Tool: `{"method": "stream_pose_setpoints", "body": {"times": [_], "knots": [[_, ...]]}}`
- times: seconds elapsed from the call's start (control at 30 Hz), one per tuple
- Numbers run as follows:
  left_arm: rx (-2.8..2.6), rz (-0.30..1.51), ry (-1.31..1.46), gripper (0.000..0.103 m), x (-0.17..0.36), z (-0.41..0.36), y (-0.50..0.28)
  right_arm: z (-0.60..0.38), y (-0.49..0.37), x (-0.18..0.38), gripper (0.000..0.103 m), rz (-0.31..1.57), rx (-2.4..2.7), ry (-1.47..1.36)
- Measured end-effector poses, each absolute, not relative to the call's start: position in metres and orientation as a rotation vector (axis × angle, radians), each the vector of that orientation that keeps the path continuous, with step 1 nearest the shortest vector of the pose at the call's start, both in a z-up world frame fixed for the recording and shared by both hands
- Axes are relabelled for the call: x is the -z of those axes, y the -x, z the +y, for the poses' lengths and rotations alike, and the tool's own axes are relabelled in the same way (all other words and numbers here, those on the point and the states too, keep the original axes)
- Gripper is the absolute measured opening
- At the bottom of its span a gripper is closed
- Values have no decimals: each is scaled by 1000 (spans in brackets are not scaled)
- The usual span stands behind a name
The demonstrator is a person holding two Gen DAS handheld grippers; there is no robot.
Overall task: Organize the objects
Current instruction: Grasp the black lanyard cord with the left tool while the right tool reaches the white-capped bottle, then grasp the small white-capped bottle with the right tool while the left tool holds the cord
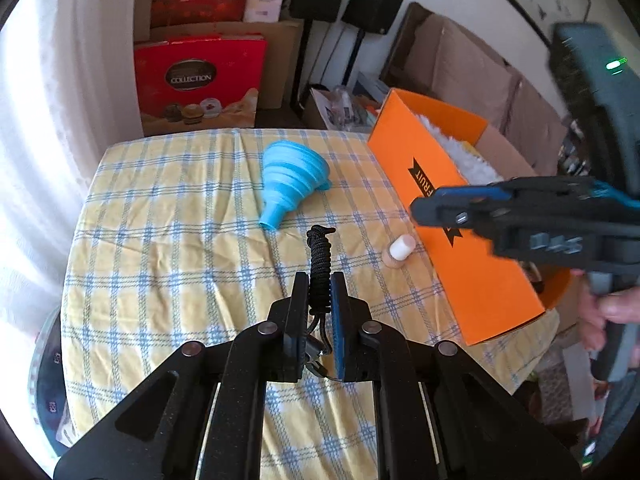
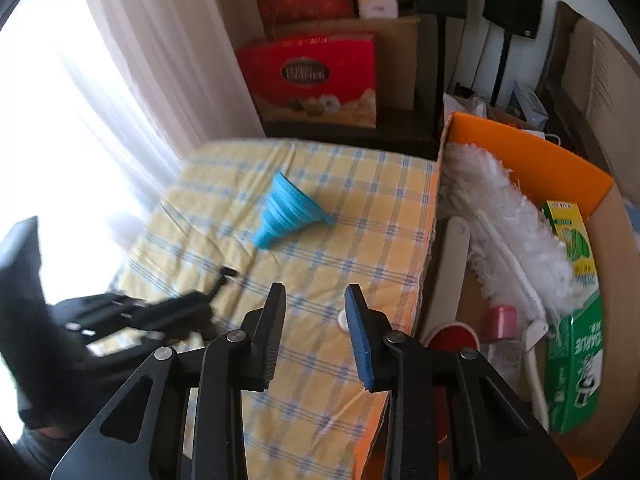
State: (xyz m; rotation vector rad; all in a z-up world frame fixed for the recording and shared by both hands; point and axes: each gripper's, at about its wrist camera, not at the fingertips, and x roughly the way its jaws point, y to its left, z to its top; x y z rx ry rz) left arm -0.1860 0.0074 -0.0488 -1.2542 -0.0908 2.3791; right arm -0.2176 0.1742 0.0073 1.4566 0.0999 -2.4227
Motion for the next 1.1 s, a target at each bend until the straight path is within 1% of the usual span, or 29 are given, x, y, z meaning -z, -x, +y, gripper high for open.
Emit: {"method": "stream_pose_setpoints", "body": {"times": [0.17,0.3,0.47,0.7,0.8,0.9,1.1], "knots": [[-2383,-126,1252,10,44,0,181,160,226,12,28,246,2377,-1547],[-2394,-129,1236,10,38,-4,176,146,232,26,27,424,2338,-1609],[-2400,-146,1229,10,33,-11,174,133,239,36,27,592,2281,-1670],[-2405,-177,1232,10,33,-18,173,121,245,55,27,878,2115,-1781],[-2407,-177,1235,10,33,-20,172,119,248,61,25,977,2051,-1816],[-2406,-180,1236,10,33,-21,172,119,250,65,25,1025,1999,-1836],[-2401,-186,1234,10,33,-23,173,121,257,66,25,1014,1945,-1867]]}}
